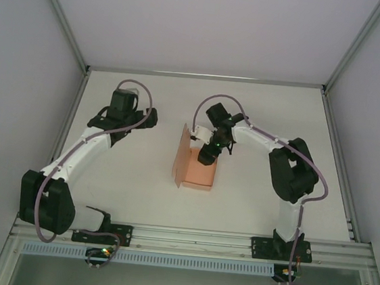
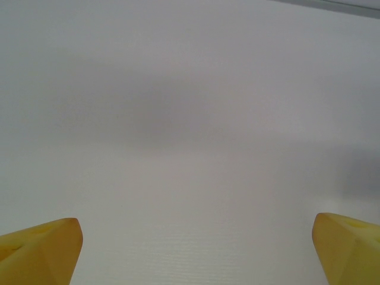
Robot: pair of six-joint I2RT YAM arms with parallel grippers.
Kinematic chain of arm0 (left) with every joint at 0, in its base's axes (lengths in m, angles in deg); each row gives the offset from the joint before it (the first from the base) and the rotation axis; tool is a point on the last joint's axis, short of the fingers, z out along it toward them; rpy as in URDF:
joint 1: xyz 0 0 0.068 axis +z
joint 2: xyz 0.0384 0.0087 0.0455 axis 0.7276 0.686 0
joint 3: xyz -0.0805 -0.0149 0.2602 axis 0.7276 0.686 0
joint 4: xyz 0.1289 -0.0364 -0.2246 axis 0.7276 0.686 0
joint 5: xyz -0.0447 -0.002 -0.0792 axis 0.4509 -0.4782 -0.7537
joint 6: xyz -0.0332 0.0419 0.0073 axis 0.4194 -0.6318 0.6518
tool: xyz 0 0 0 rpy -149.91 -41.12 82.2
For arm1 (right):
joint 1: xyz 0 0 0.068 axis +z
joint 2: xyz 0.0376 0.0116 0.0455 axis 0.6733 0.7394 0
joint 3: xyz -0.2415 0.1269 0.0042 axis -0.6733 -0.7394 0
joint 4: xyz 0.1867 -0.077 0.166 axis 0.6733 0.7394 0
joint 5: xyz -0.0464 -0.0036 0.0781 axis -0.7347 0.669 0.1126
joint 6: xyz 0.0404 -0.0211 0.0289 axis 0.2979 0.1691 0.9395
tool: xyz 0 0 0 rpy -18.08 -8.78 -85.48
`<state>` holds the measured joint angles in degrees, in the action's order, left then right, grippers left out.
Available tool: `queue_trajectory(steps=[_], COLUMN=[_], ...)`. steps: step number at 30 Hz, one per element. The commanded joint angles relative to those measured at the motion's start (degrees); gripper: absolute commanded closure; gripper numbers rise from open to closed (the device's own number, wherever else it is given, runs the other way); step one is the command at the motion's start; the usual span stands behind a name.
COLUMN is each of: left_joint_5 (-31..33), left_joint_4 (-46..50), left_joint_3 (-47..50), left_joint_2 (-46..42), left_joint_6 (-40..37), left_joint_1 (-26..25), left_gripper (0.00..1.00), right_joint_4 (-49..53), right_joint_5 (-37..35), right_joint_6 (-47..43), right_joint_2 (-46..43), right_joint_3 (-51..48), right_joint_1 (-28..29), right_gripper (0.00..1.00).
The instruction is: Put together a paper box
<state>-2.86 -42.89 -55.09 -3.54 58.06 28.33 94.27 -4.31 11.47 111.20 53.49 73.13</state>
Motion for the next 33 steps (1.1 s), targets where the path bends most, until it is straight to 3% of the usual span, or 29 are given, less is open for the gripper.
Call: queue_trajectory(steps=[1,3,7,9,15,19,24,25,26,30,33], left_joint_5=[0.86,0.43,0.23,3.42,8.49,9.22,8.69,7.87,6.29,-5.18,-16.77], left_joint_4=[-0.20,0.03,0.27,1.27,1.30,2.98,2.56,2.08,1.74,-2.32,-4.60], left_joint_3=[-0.26,-0.64,-1.44,-2.13,-3.82,-6.58,-8.14,-8.09,-8.00,-5.86,-3.40], left_joint_2=[-1.16,-0.62,0.13,0.29,0.81,2.43,3.60,3.65,3.77,3.81,2.80], left_joint_6=[2.17,2.00,1.87,2.89,4.18,3.87,2.28,1.58,0.36,-7.71,-14.23], left_joint_1=[0.45,0.42,0.42,0.01,-1.82,-2.90,-5.13,-5.21,-5.27,-5.22,-4.86], left_gripper=[0.00,0.00,0.00,0.00,0.00,0.00,0.00,0.00,0.00,0.00,0.00], right_joint_4=[1.69,-0.24,-4.06,-6.09,-0.13,5.46,1.69,-0.54,-2.66,-3.18,-11.95], right_joint_5=[-4.59,-6.70,-10.24,-14.96,-25.19,-29.07,-26.52,-25.27,-24.39,-27.41,-22.03], right_joint_6=[-0.02,2.50,10.97,19.22,48.07,68.53,79.61,79.99,79.80,76.20,62.76], right_joint_2=[1.76,2.31,1.18,0.01,-2.61,-4.58,-9.61,-10.73,-11.70,-15.40,-21.94], right_joint_3=[1.63,1.51,-0.04,-0.89,-3.49,-5.48,-10.47,-11.78,-12.84,-14.25,-18.77], right_joint_1=[0.28,0.23,0.13,0.23,1.05,2.19,5.32,5.78,5.94,3.44,-1.75], right_gripper=[0.52,0.68,0.82,0.91,0.97,0.88,0.80,0.80,0.73,0.35,0.25])
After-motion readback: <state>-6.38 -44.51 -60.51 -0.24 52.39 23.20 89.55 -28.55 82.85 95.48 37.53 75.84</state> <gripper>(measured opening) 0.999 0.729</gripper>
